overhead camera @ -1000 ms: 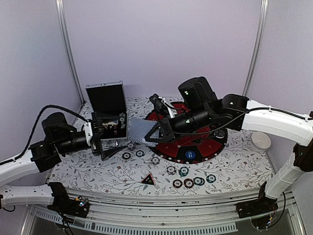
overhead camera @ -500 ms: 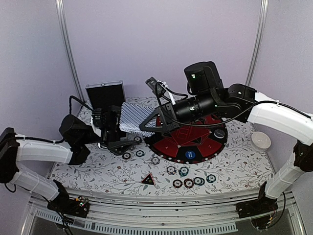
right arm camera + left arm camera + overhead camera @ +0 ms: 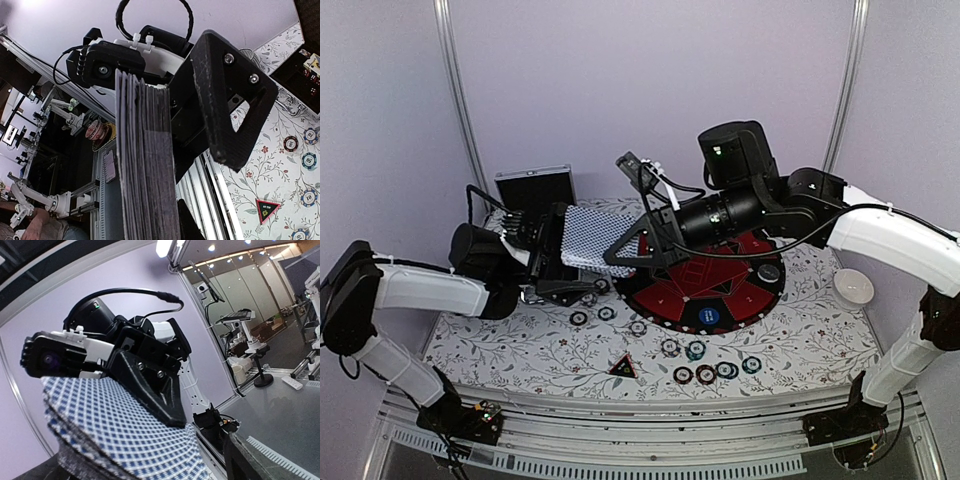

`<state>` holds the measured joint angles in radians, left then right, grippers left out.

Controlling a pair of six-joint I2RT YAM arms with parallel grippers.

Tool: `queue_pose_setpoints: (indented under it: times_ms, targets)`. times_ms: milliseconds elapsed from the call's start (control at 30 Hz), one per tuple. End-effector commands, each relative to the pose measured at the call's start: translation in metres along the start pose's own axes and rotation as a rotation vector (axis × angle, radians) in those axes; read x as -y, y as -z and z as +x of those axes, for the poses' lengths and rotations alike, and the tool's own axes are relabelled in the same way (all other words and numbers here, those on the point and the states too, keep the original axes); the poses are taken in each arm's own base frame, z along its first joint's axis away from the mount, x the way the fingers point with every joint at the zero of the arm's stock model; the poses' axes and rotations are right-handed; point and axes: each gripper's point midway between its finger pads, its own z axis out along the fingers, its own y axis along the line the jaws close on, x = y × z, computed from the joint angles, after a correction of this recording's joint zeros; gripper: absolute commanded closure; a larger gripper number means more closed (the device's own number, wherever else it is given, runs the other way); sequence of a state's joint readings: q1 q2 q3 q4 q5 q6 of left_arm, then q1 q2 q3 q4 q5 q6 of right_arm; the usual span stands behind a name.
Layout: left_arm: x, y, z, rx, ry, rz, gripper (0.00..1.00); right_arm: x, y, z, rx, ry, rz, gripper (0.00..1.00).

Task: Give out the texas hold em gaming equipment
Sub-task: Pass from the right arm to the left

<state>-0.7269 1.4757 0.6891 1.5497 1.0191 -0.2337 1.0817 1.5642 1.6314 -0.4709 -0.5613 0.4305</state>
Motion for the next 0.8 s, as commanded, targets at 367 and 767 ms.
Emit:
queue_pose_setpoints:
  times_ms: [367,767]
  targets:
    - [0.011,-0.017,-0.033,0.011,-0.297,0.071,0.09,-0.013,-0.012,-0.006,-0.015,0.018,-0.087,0.97]
    - [-0.007,-0.013,0.018,-0.357,-0.339,0.079,0.04,-0.007,-0.008,0.001,-0.025,-0.026,-0.05,0.97]
